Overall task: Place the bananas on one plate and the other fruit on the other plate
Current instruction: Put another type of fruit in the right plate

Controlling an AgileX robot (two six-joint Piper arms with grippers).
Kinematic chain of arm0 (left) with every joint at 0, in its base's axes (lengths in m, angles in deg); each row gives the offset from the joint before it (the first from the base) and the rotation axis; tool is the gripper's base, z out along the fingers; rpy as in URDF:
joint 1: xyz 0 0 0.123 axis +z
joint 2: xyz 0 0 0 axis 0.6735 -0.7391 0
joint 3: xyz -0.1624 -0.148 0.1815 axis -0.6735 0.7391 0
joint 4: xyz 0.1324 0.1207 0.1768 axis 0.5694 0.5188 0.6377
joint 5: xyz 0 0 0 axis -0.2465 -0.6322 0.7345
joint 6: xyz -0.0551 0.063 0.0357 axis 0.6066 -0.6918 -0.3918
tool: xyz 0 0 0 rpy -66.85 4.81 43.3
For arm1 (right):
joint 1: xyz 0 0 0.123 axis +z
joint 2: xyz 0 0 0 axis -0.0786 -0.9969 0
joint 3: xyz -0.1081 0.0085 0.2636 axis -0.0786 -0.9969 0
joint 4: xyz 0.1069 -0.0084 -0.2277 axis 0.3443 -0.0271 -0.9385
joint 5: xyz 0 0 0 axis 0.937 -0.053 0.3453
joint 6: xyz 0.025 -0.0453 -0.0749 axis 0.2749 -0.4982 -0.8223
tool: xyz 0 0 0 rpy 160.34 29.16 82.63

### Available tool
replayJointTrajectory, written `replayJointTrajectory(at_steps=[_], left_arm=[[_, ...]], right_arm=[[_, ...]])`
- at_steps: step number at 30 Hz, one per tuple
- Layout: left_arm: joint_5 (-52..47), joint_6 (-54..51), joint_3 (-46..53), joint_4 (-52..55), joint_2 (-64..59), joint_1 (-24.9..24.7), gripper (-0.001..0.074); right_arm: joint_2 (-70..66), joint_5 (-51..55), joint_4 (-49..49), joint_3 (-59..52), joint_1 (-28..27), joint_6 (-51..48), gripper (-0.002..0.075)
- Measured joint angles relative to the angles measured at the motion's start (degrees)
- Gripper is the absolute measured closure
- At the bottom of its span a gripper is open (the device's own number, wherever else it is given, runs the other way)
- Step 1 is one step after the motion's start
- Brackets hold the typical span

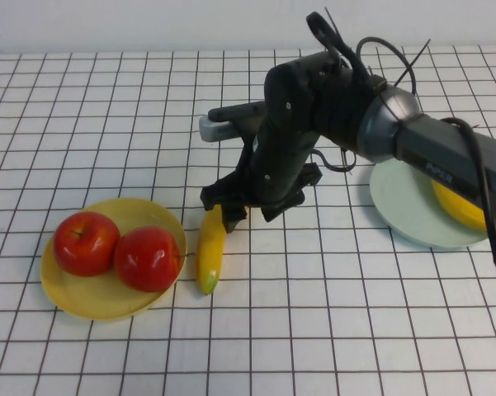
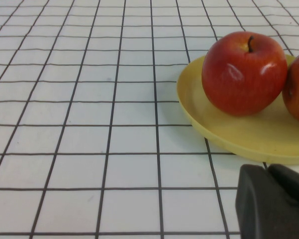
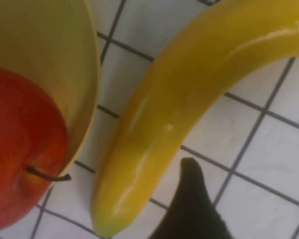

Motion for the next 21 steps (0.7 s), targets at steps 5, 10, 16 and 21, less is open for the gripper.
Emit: replayJointTrajectory(at_steps=[5,10,16,21], left_arm=[[0.0,0.0,0.0,0.0,0.0,0.0,0.0739],[0.0,0.0,0.0,0.0,0.0,0.0,0.0739],[0.0,0.0,0.0,0.0,0.0,0.0,0.0739],[0.0,0.0,0.0,0.0,0.0,0.0,0.0739]], right_arm=[[-1.5,1.1,-0.1,3.1,1.8,2.8,0.0277],[-3.6,1.5,-0.2,6.8,2.7,4.0,0.0277],[-7.9,2.4,0.9,10.1,2.8,5.2,0.0277],[-10.6,2.7,3.0,12.4,2.8,5.2,0.0277]])
